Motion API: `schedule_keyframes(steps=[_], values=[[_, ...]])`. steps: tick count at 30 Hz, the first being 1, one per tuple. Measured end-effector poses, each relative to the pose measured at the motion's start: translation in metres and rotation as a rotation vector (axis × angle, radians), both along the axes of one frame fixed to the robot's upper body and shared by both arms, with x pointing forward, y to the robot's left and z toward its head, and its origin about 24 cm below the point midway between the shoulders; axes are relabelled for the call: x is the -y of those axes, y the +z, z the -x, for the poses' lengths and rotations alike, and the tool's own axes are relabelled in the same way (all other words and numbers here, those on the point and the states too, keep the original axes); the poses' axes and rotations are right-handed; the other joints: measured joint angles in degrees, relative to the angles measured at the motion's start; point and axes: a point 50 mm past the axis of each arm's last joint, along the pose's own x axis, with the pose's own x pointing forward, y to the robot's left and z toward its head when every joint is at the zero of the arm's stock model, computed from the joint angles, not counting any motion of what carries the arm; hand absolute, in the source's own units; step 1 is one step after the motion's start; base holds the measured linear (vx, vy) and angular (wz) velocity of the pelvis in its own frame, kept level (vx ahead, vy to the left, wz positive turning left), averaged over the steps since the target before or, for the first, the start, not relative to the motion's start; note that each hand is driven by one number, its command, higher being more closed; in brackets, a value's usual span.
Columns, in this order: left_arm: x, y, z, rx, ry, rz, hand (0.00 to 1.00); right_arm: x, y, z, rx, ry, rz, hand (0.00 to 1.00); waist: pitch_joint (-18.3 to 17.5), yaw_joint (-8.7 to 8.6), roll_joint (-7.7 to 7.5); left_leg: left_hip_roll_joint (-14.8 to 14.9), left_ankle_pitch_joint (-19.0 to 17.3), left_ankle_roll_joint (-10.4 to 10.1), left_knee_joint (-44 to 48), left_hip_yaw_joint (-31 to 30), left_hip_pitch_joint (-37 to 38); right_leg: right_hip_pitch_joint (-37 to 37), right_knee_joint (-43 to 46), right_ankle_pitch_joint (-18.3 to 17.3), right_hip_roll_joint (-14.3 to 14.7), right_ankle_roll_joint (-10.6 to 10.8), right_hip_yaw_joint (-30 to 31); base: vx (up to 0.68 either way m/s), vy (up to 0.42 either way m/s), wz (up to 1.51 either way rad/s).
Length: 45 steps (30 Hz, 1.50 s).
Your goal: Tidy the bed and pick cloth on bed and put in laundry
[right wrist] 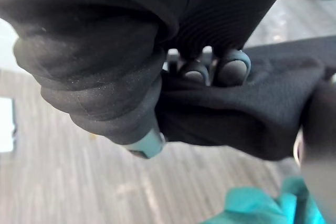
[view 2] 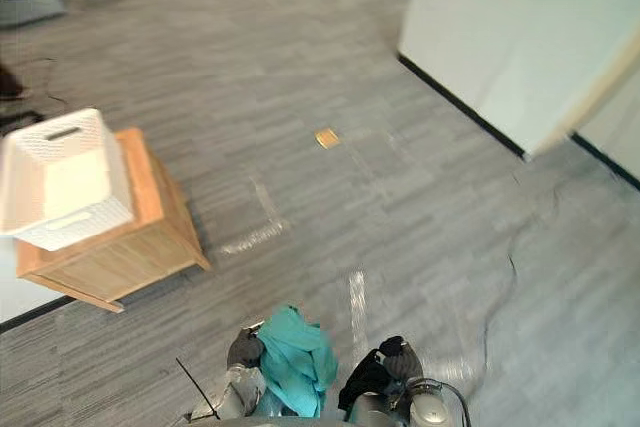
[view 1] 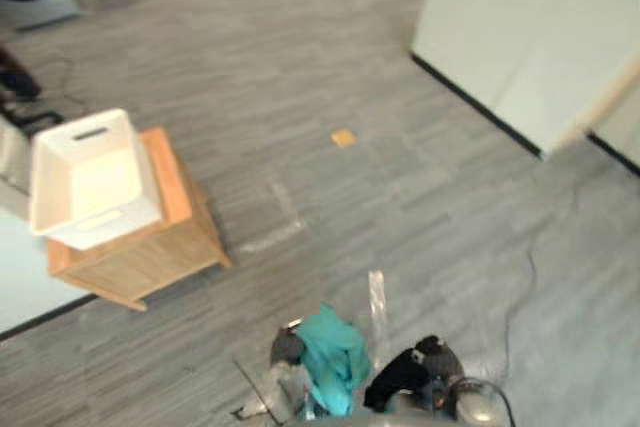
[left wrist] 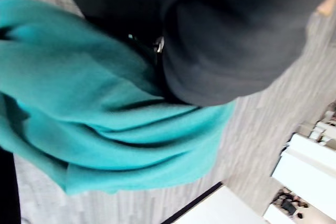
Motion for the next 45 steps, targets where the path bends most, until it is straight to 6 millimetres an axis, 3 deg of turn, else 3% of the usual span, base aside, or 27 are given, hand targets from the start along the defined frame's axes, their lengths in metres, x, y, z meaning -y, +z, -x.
schedule_keyframes(steps=[3, 5, 7, 9, 10, 11, 12, 14, 15, 16, 17, 19, 23, 26, 29, 30, 31, 32, 33, 34, 35, 36, 37, 39, 42, 44, 45], values=[[-0.003, 0.008, -0.009, 0.055, -0.012, -0.025, 1.00, -0.007, 0.004, -0.003, 0.033, -0.018, -0.027, 1.00, -0.48, -1.76, 0.13, 0.93, 1.18, -2.10, -3.53, -8.71, 3.23, -8.13, -13.11, -0.18, 0.26, 0.56, 8.32, 0.56, -0.252, 1.64], [-0.001, 0.009, -0.012, 0.064, -0.029, -0.038, 1.00, -0.003, 0.005, -0.004, 0.040, -0.032, -0.020, 1.00, 0.06, -2.02, 1.40, 3.01, 0.49, -4.24, -3.80, -12.89, 4.73, -11.02, -25.12, 0.55, 1.36, 1.57, 13.97, 0.52, -0.403, 1.22], [-0.003, 0.010, -0.015, 0.082, -0.034, -0.056, 1.00, 0.006, 0.008, -0.009, 0.070, -0.079, -0.003, 1.00, 0.84, -2.24, 2.91, 7.25, -2.22, -9.70, -3.72, -17.60, 6.88, -12.63, -45.24, 7.61, 1.51, 3.58, 19.36, 0.48, -0.440, 1.20], [-0.009, 0.011, -0.017, 0.089, -0.019, -0.071, 1.00, 0.006, 0.007, -0.006, 0.065, -0.092, 0.000, 1.00, 1.04, -2.33, 2.04, 10.07, -5.36, -14.82, -4.03, -21.12, 9.15, -12.67, -51.50, 10.99, 0.06, 5.37, 23.17, 0.57, -0.652, 1.21], [-0.010, 0.009, -0.016, 0.081, -0.014, -0.074, 1.00, 0.008, 0.007, -0.001, 0.057, -0.091, 0.007, 1.00, 0.92, -2.46, 1.50, 12.32, -6.99, -16.49, -4.94, -23.21, 11.46, -13.53, -45.86, 15.20, 0.73, 7.53, 21.46, 0.61, -0.740, 1.17], [-0.009, 0.008, -0.015, 0.073, -0.011, -0.070, 1.00, 0.010, 0.009, 0.000, 0.063, -0.088, 0.015, 1.00, 0.41, -2.49, 2.37, 14.40, -7.23, -16.45, -5.46, -24.16, 11.84, -14.77, -41.77, 15.63, 2.24, 7.26, 20.58, 0.51, -0.594, 0.84], [-0.003, 0.009, -0.014, 0.072, 0.004, -0.051, 1.00, 0.020, 0.018, -0.005, 0.105, -0.081, 0.050, 1.00, -0.84, -2.29, 4.65, 17.90, -5.59, -15.64, -4.26, -24.88, 11.36, -17.90, -33.94, 11.66, 4.54, 5.00, 18.47, 0.48, -0.565, 0.47], [-0.002, 0.008, -0.012, 0.069, 0.003, -0.056, 1.00, 0.020, 0.026, -0.018, 0.154, -0.065, 0.055, 1.00, -0.89, -2.67, 4.89, 20.06, 0.00, -14.51, 1.22, -25.04, 7.73, -18.31, -30.16, 8.08, 5.27, 2.49, 16.44, 0.47, -0.561, 0.47], [-0.002, 0.008, -0.012, 0.069, 0.001, -0.054, 1.00, 0.016, 0.028, -0.020, 0.172, -0.060, 0.048, 1.00, -0.90, -3.63, 5.13, 22.18, 5.36, -10.24, 9.91, -24.42, 3.31, -15.70, -31.31, 6.61, 7.12, 0.42, 13.74, 0.44, -0.528, 0.54], [-0.002, 0.008, -0.011, 0.066, 0.001, -0.054, 1.00, 0.012, 0.028, -0.020, 0.173, -0.043, 0.041, 1.00, -0.51, -3.37, 5.79, 24.68, 7.40, -8.17, 21.85, -22.87, -1.73, -12.09, -34.21, 6.77, 9.13, -1.85, 12.11, 0.42, -0.479, 0.34], [-0.002, 0.007, -0.009, 0.063, 0.001, -0.053, 1.00, 0.010, 0.027, -0.019, 0.171, -0.034, 0.036, 1.00, -0.24, -2.72, 6.00, 25.34, 7.24, -8.12, 28.94, -21.62, -3.73, -9.84, -35.97, 6.50, 10.59, -3.09, 11.86, 0.38, -0.391, -0.17], [-0.002, 0.005, -0.004, 0.050, -0.007, -0.046, 1.00, 0.003, 0.027, -0.018, 0.177, -0.011, 0.020, 1.00, 0.65, -0.94, 5.88, 20.59, 6.78, -8.20, 46.67, -20.36, -8.30, -1.94, -41.71, 6.72, 13.41, -6.47, 11.90, 0.33, -0.276, -0.32], [-0.001, 0.006, -0.001, 0.052, -0.006, -0.037, 1.00, -0.003, 0.026, -0.018, 0.178, 0.012, 0.011, 1.00, 1.54, -0.63, 5.67, 14.63, 4.94, -8.98, 48.00, -9.98, -16.53, 6.23, -48.94, 6.51, 13.87, -7.25, 11.78, 0.30, -0.134, 0.04], [0.003, 0.013, -0.005, 0.094, -0.028, -0.024, 1.00, -0.003, 0.027, -0.020, 0.182, 0.014, 0.011, 1.00, 2.09, -0.60, 5.48, 12.79, 2.11, -10.77, 35.24, -4.92, -19.91, 9.95, -53.18, 6.06, 12.46, -6.48, 9.68, 0.31, -0.016, 0.30], [0.008, 0.021, -0.010, 0.144, -0.064, -0.013, 1.00, -0.001, 0.027, -0.020, 0.184, 0.015, 0.023, 1.00, 2.01, -1.09, 4.49, 13.13, 2.16, -10.68, 15.61, 11.55, -18.68, 15.51, -58.39, 5.29, 10.42, -3.74, 3.60, 0.40, 0.089, 0.96], [0.010, 0.023, -0.012, 0.160, -0.080, -0.017, 1.00, 0.000, 0.028, -0.022, 0.189, 0.017, 0.031, 1.00, 1.66, -1.13, 4.10, 12.81, 2.25, -10.37, 10.00, 18.29, -17.50, 17.20, -59.26, 4.36, 9.95, -2.14, 0.64, 0.46, 0.129, 1.25], [0.013, 0.024, -0.012, 0.165, -0.092, -0.015, 1.00, 0.002, 0.029, -0.025, 0.197, 0.025, 0.041, 1.00, 1.30, -0.94, 4.23, 11.86, 3.80, -7.45, 6.92, 21.71, -17.37, 18.40, -58.26, 2.95, 9.91, 0.09, -1.65, 0.48, 0.142, 1.24], [0.013, 0.024, -0.012, 0.162, -0.095, -0.016, 1.00, 0.002, 0.029, -0.025, 0.194, 0.030, 0.047, 1.00, 1.08, -0.98, 4.09, 10.97, 5.72, -3.53, 6.00, 21.33, -17.17, 18.56, -56.91, 2.13, 9.49, 1.17, -2.35, 0.64, 0.222, 1.27], [0.014, 0.023, -0.010, 0.155, -0.100, -0.018, 1.00, 0.001, 0.027, -0.025, 0.184, 0.040, 0.054, 1.00, -0.15, -0.90, 3.49, 7.80, 6.43, 2.91, 3.78, 19.61, -15.81, 17.80, -50.91, 0.93, 7.10, 2.64, -2.58, 0.69, 0.274, 1.17], [0.014, 0.023, -0.010, 0.155, -0.111, -0.027, 1.00, 0.000, 0.025, -0.025, 0.174, 0.045, 0.054, 1.00, -0.37, -0.86, 2.72, 5.50, 5.26, 3.21, 2.41, 17.63, -14.05, 14.82, -40.39, 1.30, 4.92, 3.14, -1.93, 0.71, 0.291, 1.15], [0.014, 0.023, -0.010, 0.156, -0.113, -0.034, 1.00, -0.002, 0.024, -0.025, 0.171, 0.044, 0.047, 1.00, -0.40, -0.85, 2.13, 4.36, 4.47, 2.95, 1.98, 16.44, -12.91, 13.01, -33.40, 2.48, 3.37, 4.03, -1.58, 0.64, 0.243, 1.34], [0.012, 0.023, -0.011, 0.159, -0.131, -0.054, 1.00, -0.008, 0.022, -0.024, 0.165, 0.036, 0.029, 1.00, -0.43, -1.14, 0.08, 1.11, 3.11, 2.83, 0.84, 12.40, -8.95, 8.17, -15.49, 8.01, -0.48, 3.45, 0.89, 0.53, 0.151, 1.23], [0.012, 0.022, -0.011, 0.159, -0.139, -0.058, 1.00, -0.010, 0.022, -0.024, 0.164, 0.034, 0.020, 1.00, -0.53, -1.34, -0.41, 0.36, 2.57, 2.74, 0.55, 11.02, -7.31, 6.59, -9.51, 8.50, -1.45, 3.33, 2.05, 0.67, 0.129, 1.55], [0.012, 0.022, -0.008, 0.160, -0.177, -0.090, 1.00, -0.017, 0.020, -0.020, 0.161, 0.037, 0.003, 1.00, -0.85, -2.50, 0.86, 0.12, 1.99, 2.06, -2.23, 4.23, 0.54, 1.43, 3.34, 8.01, -3.05, 2.12, 1.03, 0.63, 0.064, 1.42], [0.006, 0.022, -0.010, 0.172, -0.189, -0.118, 1.00, -0.017, 0.022, -0.020, 0.176, 0.019, -0.002, 1.00, -1.44, -3.69, 1.35, 0.34, 2.76, -0.54, -5.80, -2.99, 6.01, -6.82, -0.35, 5.47, -3.30, 0.19, 1.07, 0.60, -0.026, 1.29], [0.005, 0.023, -0.012, 0.179, -0.195, -0.127, 1.00, -0.013, 0.021, -0.016, 0.168, -0.001, 0.000, 1.00, -0.92, -4.38, 1.74, 1.02, 1.77, -4.39, -5.85, -6.07, 7.95, -11.12, -7.12, 3.85, -2.50, -0.22, 1.29, 0.46, -0.147, 1.25], [0.004, 0.023, -0.013, 0.178, -0.195, -0.128, 1.00, -0.010, 0.020, -0.014, 0.160, -0.011, 0.005, 1.00, -0.51, -4.28, 2.44, 2.45, -0.01, -7.55, -5.78, -7.49, 10.03, -14.00, -15.13, 3.50, 0.19, -0.91, 2.92, 0.60, -0.260, 1.05]])
